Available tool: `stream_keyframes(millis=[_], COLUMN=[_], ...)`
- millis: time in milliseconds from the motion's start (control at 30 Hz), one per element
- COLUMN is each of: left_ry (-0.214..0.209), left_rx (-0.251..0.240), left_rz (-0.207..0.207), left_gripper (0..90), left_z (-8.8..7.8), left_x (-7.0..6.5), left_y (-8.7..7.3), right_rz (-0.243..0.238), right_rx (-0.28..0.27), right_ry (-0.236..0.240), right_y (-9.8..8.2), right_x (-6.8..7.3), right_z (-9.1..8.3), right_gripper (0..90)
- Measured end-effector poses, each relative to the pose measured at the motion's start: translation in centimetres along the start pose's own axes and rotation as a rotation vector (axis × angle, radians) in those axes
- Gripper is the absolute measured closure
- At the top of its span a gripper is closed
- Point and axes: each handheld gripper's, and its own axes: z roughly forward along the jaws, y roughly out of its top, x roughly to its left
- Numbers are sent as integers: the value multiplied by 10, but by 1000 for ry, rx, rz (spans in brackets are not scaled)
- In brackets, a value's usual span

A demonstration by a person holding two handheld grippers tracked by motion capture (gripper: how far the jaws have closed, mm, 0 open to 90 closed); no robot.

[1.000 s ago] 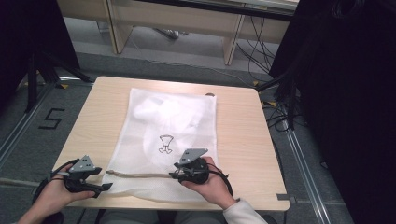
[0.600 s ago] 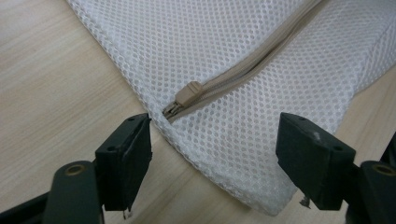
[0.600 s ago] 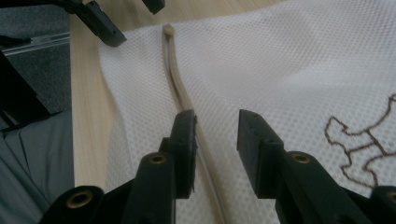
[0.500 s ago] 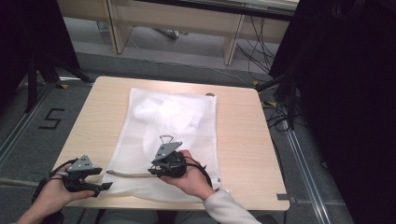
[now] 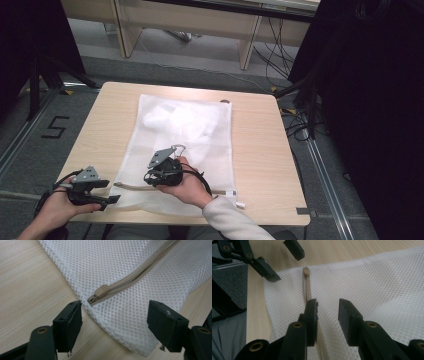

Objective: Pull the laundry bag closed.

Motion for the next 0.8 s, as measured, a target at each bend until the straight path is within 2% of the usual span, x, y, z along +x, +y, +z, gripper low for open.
stream_keyframes(millis=[67, 133, 167, 267, 500, 567, 667, 800], left_ry=[2, 5, 6, 15, 18, 25, 20, 17], left_rx=[-3, -2, -4, 7, 8, 7, -1, 0], left_rz=[-3, -26, -7, -24, -8, -35, -26, -25], left_gripper=[277, 276, 277, 277, 277, 279, 282, 283], left_z=[0, 0, 0, 1, 0, 1, 0, 0], left_x=[0, 0, 1, 0, 1, 1, 2, 2], left_y=[0, 0, 0, -1, -1, -1, -1, -1], right_rz=[7, 12, 17, 21, 31, 44, 60, 52], right_rx=[-2, 8, 10, 21, 32, 37, 37, 45], right_ry=[-2, 5, 4, 10, 29, 34, 41, 52], right_y=[2, 6, 7, 11, 19, 21, 24, 30], right_x=[0, -1, -2, -3, -4, -4, -4, -3], right_z=[3, 9, 11, 18, 32, 36, 41, 48], right_gripper=[692, 693, 693, 692, 692, 693, 694, 698])
